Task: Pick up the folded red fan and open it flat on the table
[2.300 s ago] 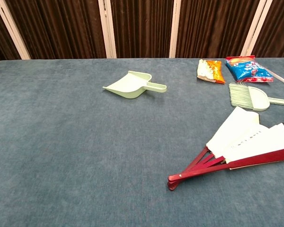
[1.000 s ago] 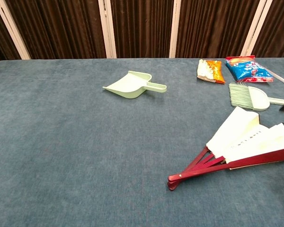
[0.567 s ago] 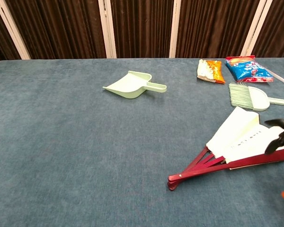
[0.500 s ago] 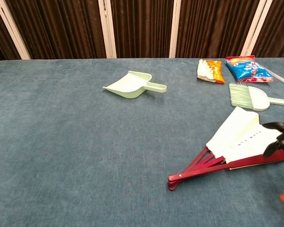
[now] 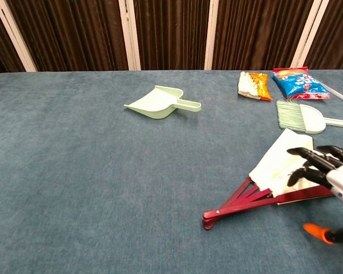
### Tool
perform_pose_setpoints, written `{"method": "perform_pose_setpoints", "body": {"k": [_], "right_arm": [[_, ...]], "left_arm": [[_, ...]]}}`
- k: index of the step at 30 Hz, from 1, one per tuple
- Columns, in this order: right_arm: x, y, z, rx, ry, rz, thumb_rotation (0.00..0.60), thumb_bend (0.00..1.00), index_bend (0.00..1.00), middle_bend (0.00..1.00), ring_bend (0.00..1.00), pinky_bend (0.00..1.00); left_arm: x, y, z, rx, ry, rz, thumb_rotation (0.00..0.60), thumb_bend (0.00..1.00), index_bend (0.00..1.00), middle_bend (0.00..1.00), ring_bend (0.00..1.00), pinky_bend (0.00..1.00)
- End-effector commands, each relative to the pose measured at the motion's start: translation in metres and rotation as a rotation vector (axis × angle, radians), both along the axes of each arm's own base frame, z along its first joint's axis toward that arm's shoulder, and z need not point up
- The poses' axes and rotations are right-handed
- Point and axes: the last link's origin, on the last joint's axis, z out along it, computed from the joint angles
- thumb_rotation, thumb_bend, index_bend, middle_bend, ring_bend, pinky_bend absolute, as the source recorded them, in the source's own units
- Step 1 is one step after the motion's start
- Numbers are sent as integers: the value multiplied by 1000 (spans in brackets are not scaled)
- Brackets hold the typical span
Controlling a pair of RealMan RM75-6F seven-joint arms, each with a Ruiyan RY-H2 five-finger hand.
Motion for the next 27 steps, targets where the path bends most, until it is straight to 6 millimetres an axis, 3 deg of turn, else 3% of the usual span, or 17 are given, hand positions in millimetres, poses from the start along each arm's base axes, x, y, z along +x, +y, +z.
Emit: {"method": "perform_pose_setpoints", "body": {"k": [1,8,27], "right_arm": [[2,-7,-3,-7,7,3,600,264,388,114,223,96],[0,-16,-6,-14,20,6,600,347,425,114,223,112],[-11,-24,-12,-19,34,-8,600,347,458,114,223,112]], "left_arm": [[0,0,0,1,0,1,600,158,109,1,0,57],[-1,1,-1,-2,5,8,600,157,109,0,0,57],[0,3,-7,-20,20,22,600,158,109,0,0,57]]}}
